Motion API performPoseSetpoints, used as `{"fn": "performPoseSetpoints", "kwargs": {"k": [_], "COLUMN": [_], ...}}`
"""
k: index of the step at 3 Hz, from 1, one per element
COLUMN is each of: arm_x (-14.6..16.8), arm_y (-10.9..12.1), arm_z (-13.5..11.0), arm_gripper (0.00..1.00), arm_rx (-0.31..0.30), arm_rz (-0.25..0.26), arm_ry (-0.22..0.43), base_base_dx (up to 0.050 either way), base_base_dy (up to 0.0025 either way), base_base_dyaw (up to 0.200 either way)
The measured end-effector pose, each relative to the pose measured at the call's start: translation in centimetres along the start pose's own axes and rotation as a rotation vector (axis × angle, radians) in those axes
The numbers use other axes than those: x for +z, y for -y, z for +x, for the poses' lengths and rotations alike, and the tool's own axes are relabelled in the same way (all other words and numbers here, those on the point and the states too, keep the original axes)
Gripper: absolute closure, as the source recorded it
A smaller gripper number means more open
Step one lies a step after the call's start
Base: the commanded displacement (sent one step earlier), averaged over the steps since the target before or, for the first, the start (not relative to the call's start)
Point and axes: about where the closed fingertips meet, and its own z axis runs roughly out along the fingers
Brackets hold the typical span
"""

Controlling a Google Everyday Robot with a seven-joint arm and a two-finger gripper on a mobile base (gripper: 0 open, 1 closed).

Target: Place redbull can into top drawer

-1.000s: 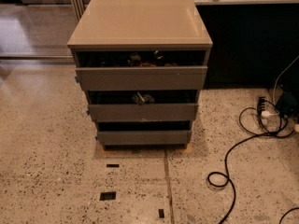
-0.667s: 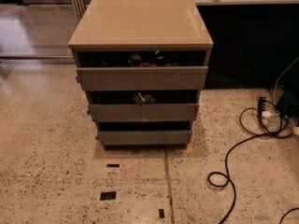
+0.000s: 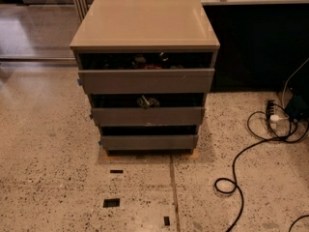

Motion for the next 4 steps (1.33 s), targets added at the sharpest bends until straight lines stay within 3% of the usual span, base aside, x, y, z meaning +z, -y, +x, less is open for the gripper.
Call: {"fn": "performPoseSetpoints", "kwargs": {"k": [2, 3, 4], "arm_x": [-9.6, -12.9, -12.9], "arm_y": [6.0, 7.6, 7.6], "arm_z": [-0.2, -0.5, -0.5], "arm_gripper": [0.0, 0.0, 0.0], "arm_rx": [0.139, 0.164, 0.164], "arm_rz": [-0.105, -0.116, -0.116], "arm_ry": [0.178, 0.262, 0.262], "base_base_dx": [0.0, 0.0, 0.0], "base_base_dy": [0.0, 0.0, 0.0], "base_base_dyaw": [0.0, 0.0, 0.0]}}
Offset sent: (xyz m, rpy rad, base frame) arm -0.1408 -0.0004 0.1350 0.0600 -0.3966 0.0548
